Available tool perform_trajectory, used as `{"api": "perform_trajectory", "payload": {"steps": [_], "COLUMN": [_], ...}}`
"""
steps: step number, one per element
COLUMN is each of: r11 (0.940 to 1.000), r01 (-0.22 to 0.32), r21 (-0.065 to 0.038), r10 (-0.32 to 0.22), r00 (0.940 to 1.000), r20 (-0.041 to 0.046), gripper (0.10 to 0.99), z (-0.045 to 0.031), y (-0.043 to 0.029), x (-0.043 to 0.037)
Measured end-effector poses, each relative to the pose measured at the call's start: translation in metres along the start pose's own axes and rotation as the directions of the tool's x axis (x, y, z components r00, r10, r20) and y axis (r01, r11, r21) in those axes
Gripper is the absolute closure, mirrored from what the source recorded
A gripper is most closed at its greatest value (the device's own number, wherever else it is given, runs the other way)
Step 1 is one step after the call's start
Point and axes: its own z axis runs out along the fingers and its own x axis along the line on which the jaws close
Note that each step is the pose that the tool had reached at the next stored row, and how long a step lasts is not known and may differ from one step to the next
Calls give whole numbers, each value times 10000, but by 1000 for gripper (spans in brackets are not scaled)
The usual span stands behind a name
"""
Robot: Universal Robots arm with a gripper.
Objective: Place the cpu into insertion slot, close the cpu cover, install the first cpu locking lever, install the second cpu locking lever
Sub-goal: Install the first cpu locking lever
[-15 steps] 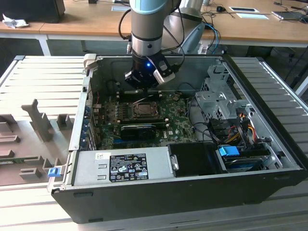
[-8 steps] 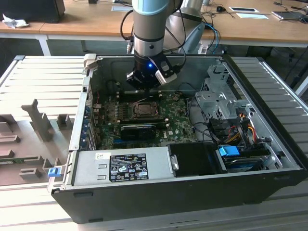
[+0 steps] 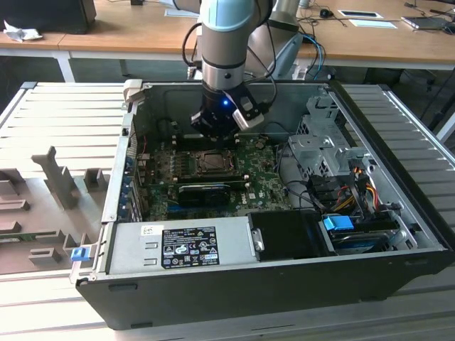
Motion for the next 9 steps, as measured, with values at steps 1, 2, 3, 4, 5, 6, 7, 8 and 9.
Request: {"api": "perform_trajectory", "payload": {"steps": [1,2,3,4,5,6,7,8,9], "r11": [10000,10000,10000,10000,10000,10000,10000,9999,9999], "r01": [1,0,0,1,1,1,2,2,2], "r21": [18,36,53,69,88,93,99,105,108], "r10": [-1,0,0,-1,-1,-1,-2,-2,-1], "r00": [10000,10000,10000,10000,10000,10000,10000,10000,10000], "r20": [-2,-3,-4,-7,-11,-11,-11,-9,-9], "gripper": [980,980,980,980,980,980,980,980,980], "z": [6,13,18,24,31,32,34,35,34], "y": [0,-1,-2,-3,-4,-4,-4,-3,-4], "x": [-1,-1,-1,-2,-2,-2,-2,-2,-2]}}
